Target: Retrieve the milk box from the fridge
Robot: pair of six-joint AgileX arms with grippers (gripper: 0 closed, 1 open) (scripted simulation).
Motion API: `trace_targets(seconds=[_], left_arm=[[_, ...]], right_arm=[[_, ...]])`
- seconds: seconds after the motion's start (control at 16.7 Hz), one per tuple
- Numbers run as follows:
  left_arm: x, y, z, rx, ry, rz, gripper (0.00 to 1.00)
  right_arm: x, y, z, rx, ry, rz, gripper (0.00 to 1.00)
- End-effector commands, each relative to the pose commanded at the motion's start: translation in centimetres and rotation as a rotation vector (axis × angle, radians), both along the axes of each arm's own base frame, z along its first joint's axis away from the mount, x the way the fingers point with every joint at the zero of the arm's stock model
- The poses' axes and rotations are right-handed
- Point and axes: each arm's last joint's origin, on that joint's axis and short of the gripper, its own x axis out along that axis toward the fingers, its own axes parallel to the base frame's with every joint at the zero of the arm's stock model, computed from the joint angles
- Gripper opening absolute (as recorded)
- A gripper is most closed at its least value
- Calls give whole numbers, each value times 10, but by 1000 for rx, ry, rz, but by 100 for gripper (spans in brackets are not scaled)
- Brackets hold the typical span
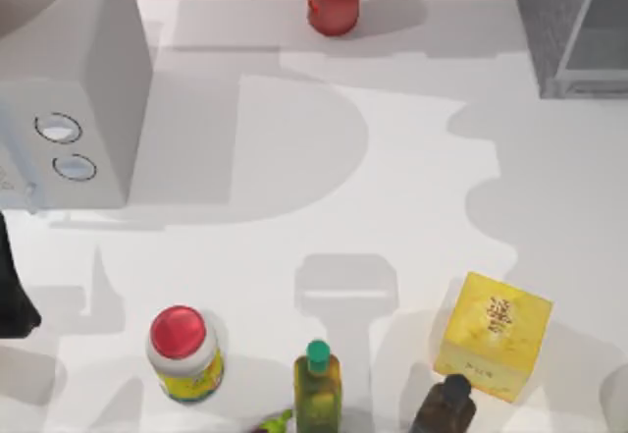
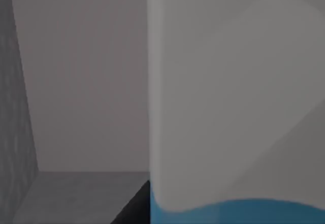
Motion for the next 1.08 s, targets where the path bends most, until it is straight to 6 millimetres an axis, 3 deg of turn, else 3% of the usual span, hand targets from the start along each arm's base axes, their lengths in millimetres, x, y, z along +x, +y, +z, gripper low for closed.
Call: trace_targets(seconds=[0.3,0.48,0.84,1.08], left_arm=[[0,0,0,0,0,0,100],[0,0,0,0,0,0,100],[0,0,0,0,0,0,100],[0,0,0,0,0,0,100]], right_arm=[[-4,-1,1,0,-5,0,0],[-26,-2,7,-3,-20,0,0],[-89,2,-7,10,30,1,0],[-100,1,-3,3,5,1,0]])
